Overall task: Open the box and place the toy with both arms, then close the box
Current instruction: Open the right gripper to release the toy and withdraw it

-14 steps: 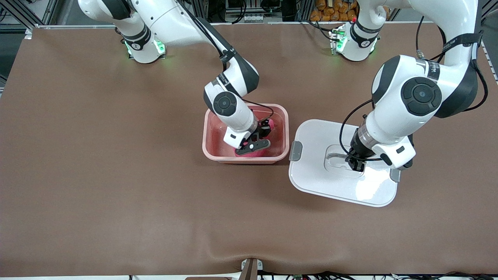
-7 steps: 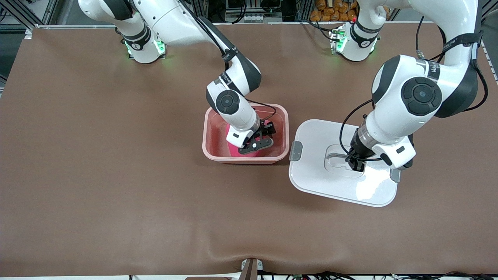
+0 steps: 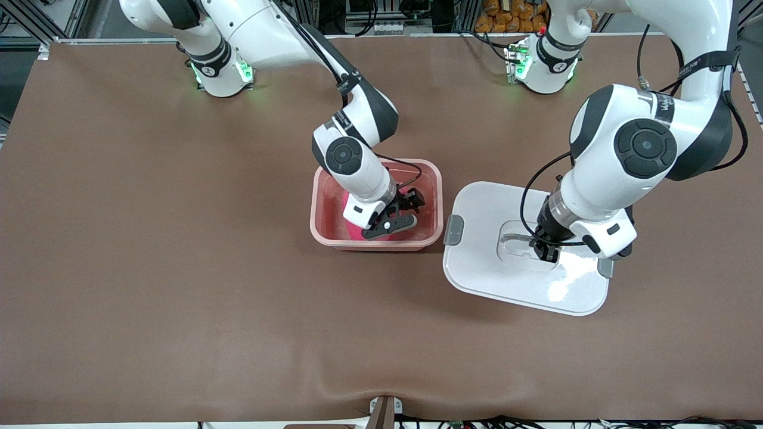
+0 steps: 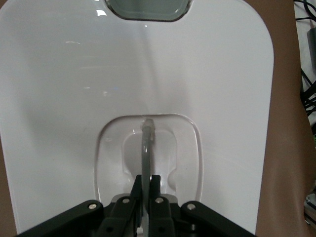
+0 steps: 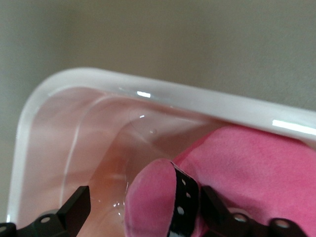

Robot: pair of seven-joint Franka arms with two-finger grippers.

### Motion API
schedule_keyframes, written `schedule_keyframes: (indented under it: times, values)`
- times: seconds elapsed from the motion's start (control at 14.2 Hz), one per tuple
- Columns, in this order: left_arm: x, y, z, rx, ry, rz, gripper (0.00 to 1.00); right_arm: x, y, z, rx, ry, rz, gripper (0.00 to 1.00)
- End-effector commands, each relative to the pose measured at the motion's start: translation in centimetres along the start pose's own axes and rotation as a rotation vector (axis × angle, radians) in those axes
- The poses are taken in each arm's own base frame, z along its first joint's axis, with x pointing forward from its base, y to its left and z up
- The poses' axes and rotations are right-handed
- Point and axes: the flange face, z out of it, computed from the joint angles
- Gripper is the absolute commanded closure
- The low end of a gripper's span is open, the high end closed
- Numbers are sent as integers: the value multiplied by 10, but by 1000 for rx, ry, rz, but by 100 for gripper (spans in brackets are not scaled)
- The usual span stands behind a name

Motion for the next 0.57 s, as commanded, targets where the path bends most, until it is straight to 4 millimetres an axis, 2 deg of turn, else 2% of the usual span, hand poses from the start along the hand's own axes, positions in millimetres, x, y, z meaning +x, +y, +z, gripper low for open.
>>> schedule_keyframes:
  times: [0.0, 0.35, 0.42, 0.49]
  values:
    - [3, -9, -11, 3, -1, 18, 100, 7, -5, -21, 20, 15, -7, 0]
    - [2, -9, -16, -5, -13, 14, 100, 13, -10, -35, 34, 40, -13, 0]
    - [2, -9, -16, -4, -13, 14, 100, 18, -9, -56, 41, 61, -10, 0]
    - [2, -10, -17, -4, -13, 14, 100, 25, 3, -73, 42, 70, 11, 0]
